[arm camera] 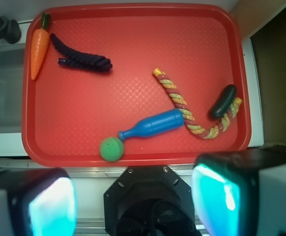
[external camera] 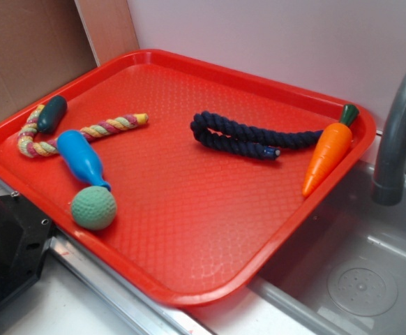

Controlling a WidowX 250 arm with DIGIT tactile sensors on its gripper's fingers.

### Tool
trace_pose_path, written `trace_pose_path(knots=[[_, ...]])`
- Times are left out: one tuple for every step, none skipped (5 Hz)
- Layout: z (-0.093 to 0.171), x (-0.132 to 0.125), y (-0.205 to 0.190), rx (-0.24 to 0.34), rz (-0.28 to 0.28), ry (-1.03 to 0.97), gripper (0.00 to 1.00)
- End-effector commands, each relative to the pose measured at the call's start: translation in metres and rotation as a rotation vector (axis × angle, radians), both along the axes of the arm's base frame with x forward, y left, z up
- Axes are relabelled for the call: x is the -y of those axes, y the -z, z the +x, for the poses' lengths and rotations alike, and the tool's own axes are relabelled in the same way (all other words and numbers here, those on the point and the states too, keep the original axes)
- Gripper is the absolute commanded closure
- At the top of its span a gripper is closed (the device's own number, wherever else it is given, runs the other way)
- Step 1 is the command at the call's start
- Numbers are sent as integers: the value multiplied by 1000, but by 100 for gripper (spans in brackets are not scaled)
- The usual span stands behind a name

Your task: Grab the blue bottle.

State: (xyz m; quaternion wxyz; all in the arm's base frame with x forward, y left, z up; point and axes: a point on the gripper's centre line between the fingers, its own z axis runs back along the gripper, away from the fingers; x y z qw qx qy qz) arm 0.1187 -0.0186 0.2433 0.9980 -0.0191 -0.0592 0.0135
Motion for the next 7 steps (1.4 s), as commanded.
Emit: trace_pose_path(knots=[[0,0,0,0,0,0,0],[12,-31,37,-72,21,-249,0],[21,-50,64,-59,-13,-498,0],[30,-61,90,11,-22,-747,0],[35,-66,120,21,-10,-997,0],[43,-67,151,-1,-2,-1058,0],[40,-67,171,-45,10,-1062,0]])
